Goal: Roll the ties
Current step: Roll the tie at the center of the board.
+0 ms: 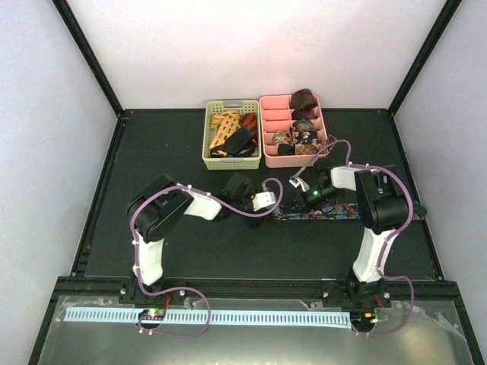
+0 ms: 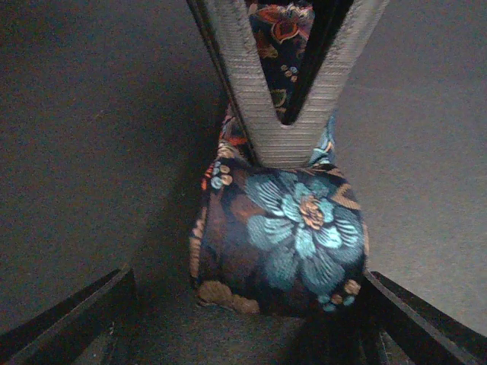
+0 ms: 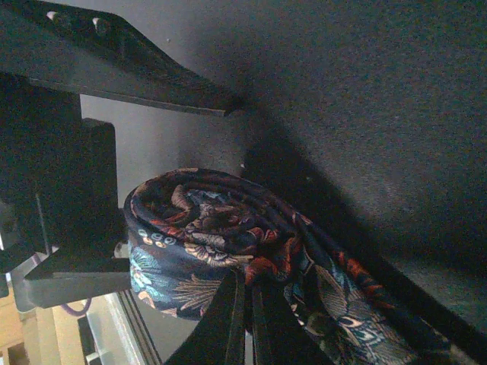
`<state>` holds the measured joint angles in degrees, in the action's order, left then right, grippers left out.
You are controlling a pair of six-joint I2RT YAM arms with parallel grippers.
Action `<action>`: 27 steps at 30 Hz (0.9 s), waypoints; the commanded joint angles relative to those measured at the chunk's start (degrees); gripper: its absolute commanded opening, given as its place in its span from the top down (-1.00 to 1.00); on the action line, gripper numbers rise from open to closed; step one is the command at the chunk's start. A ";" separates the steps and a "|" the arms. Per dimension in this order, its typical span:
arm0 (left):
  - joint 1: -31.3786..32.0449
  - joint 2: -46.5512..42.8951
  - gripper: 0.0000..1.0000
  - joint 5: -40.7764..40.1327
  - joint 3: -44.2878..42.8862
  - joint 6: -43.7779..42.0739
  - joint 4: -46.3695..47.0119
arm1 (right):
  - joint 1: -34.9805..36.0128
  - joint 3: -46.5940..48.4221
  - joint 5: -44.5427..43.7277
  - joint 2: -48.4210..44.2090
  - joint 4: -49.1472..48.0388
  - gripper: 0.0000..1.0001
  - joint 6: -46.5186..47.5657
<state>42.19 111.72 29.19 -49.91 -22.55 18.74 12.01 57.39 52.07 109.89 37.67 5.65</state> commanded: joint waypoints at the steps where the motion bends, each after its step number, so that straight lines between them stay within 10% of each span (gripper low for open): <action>1: -0.10 0.84 -0.64 5.02 1.91 3.59 8.34 | -0.62 -1.73 -9.88 0.63 1.22 0.97 0.26; 9: 1.60 8.39 -0.55 7.52 -0.34 7.41 19.33 | -0.94 -1.64 -11.54 0.90 1.41 0.97 -0.69; 16: 2.32 8.44 0.23 1.69 -3.77 5.61 9.16 | -0.99 0.15 -5.03 2.12 1.23 0.97 0.52; 27: 2.37 2.43 0.36 -9.89 -2.29 -1.99 -13.81 | -0.14 2.54 3.17 -6.28 3.21 0.15 1.30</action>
<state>44.69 113.56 25.39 -53.12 -21.30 17.93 11.18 59.68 51.83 107.59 40.91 7.46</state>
